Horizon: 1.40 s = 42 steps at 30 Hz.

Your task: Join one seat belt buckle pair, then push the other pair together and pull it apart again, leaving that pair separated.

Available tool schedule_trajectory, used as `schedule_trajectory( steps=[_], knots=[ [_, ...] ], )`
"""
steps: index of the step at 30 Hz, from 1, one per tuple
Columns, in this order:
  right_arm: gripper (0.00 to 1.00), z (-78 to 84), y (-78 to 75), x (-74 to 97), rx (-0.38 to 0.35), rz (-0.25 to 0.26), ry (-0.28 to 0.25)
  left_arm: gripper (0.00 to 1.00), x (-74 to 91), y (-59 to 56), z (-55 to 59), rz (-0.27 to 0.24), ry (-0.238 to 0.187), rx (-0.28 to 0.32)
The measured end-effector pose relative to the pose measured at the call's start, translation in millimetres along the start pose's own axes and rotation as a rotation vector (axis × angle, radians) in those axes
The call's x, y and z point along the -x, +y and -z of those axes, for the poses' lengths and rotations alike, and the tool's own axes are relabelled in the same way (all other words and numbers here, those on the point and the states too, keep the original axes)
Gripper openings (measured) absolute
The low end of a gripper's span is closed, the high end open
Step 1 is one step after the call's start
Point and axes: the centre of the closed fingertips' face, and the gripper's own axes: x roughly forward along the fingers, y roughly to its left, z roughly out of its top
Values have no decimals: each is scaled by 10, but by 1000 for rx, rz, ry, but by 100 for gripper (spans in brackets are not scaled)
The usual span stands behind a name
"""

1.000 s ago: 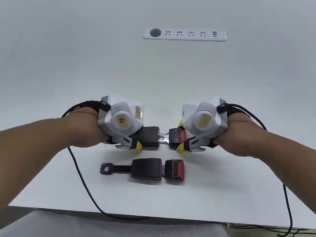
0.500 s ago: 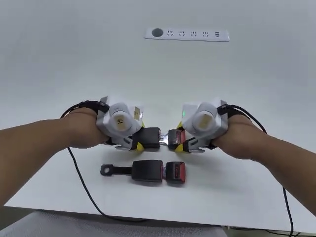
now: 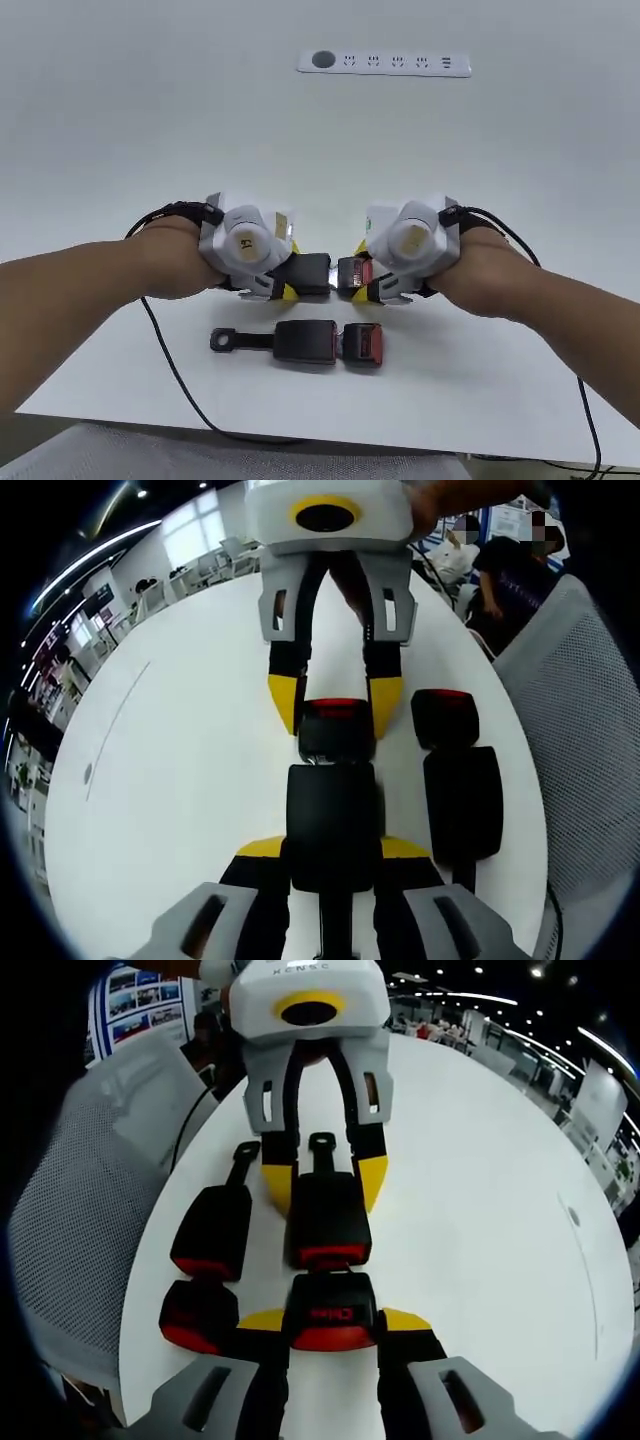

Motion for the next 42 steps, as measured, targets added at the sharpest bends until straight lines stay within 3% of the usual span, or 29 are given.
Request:
schedule_trajectory(
  steps=[12,17,19,24,42],
  knots=[
    [30,6,19,5,6,13,13,32,-2,4,3,4,10,6],
    [30,121,-4,71,-3,18,13,32,-3,16,9,6,1,12],
    [30,145,-3,100,-38,17,-23,32,-5,17,8,8,-10,18],
    [31,238,25,147,-32,25,-11,32,-6,13,0,5,-3,14],
    [32,912,-16,603,-55,47,65,33,3,6,-1,16,10,8]
  ],
)
